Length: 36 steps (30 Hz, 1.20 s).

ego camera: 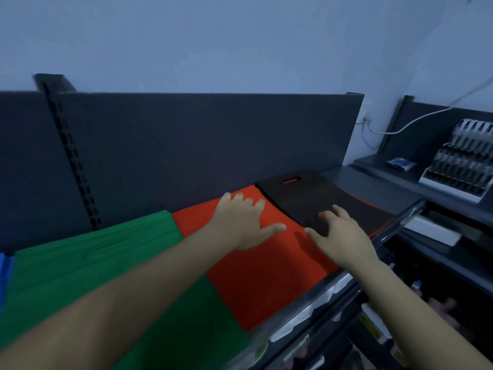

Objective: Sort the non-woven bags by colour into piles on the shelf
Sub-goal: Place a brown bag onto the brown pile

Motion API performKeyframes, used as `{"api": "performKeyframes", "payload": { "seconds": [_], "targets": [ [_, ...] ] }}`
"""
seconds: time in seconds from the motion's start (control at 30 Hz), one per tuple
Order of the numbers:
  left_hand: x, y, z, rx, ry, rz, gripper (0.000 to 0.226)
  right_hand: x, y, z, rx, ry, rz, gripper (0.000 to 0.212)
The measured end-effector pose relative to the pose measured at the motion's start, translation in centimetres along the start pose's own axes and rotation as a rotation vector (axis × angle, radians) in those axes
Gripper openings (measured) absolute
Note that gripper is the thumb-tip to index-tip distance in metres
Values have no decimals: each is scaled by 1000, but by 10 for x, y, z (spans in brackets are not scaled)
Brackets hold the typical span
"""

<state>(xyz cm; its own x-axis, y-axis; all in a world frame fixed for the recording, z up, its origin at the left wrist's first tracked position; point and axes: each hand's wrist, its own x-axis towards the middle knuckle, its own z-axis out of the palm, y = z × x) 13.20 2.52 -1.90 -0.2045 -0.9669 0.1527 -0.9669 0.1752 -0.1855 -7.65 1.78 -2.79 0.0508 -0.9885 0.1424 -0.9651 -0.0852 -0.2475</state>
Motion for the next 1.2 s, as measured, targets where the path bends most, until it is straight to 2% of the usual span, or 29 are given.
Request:
{"api": "performKeyframes", "payload": {
  "seconds": [0.13, 0.23, 0.33, 0.53, 0.7, 0.83, 0.9, 0.97, 1.03, 1.07, 1.2],
  "targets": [
    [58, 50, 16, 118, -99, -38, 88, 63, 55, 6, -46, -55, -57, 62],
    [101, 77, 27, 51, -211, -142, 88, 110, 87, 9, -65, -122, -139, 66],
    [133, 90, 34, -19, -254, -279, 89, 155, 121, 12, -103, -163, -162, 70],
    [147, 111, 39, -37, -178, -460, 88, 209, 164, 35, -87, -260, -130, 92],
    [144, 125, 43, -109, -23, -559, 85, 210, 162, 52, -119, -201, -175, 91],
    [138, 126, 49, -528, 252, -593, 77, 210, 163, 53, -120, -185, -197, 90],
    [139, 131, 51, -912, 461, -629, 73, 210, 163, 54, -116, -180, -205, 89],
    [144, 137, 49, -1399, 616, -659, 71, 211, 163, 55, -98, -164, -213, 89],
    [152, 142, 44, -1759, 638, -676, 70, 211, 164, 56, -79, -151, -223, 88],
    [155, 142, 43, -1831, 608, -683, 68, 211, 165, 57, -70, -142, -229, 88],
    [158, 134, 49, -1872, 520, -717, 73, 210, 168, 56, -19, -129, -248, 88]
  ]
}}
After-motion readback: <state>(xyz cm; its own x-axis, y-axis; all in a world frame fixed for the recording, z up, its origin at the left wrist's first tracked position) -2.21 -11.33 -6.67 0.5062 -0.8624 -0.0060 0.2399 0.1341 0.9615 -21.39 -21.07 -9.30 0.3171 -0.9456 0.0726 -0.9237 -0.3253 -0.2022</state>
